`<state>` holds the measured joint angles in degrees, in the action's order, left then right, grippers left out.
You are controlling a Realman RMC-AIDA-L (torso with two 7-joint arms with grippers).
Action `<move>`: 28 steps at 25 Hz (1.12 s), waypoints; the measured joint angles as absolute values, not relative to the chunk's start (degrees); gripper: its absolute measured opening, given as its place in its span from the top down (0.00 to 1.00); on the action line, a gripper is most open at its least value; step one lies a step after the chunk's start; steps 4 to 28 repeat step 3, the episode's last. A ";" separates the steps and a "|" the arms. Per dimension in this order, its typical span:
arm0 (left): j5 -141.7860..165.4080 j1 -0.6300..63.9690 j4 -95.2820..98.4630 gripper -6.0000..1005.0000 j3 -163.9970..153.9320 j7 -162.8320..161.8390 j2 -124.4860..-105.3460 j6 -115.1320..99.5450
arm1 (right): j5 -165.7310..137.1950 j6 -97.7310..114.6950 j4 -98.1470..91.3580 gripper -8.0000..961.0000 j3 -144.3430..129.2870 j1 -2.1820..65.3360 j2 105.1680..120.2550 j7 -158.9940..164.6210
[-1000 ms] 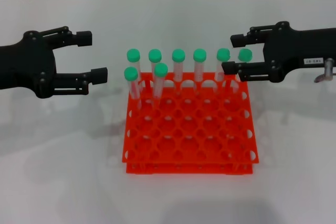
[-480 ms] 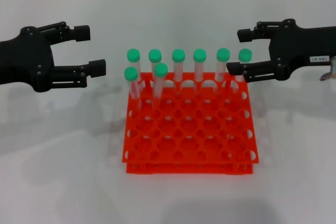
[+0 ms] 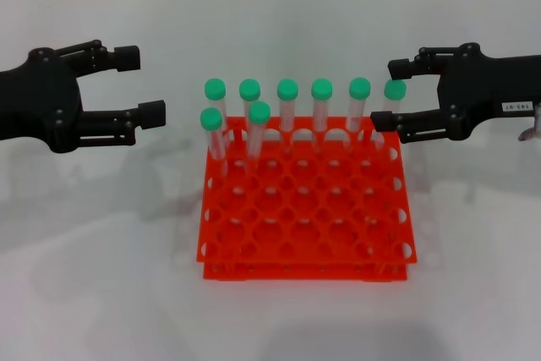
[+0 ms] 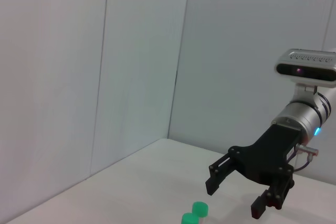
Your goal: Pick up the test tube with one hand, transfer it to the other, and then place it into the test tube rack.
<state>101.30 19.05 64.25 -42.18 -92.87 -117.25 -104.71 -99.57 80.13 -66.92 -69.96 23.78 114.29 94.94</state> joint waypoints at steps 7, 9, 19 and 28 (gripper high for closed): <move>101.22 18.94 64.25 0.12 -42.19 -92.94 -117.24 -104.88 | -99.58 80.11 -66.90 0.17 -69.85 23.76 114.50 94.69; 101.22 18.94 64.25 0.12 -42.19 -92.94 -117.24 -104.88 | -99.58 80.11 -66.90 0.17 -69.85 23.76 114.50 94.69; 101.22 18.94 64.25 0.12 -42.19 -92.94 -117.24 -104.88 | -99.58 80.11 -66.90 0.17 -69.85 23.76 114.50 94.69; 101.22 18.94 64.25 0.12 -42.19 -92.94 -117.24 -104.88 | -99.58 80.11 -66.90 0.17 -69.85 23.76 114.50 94.69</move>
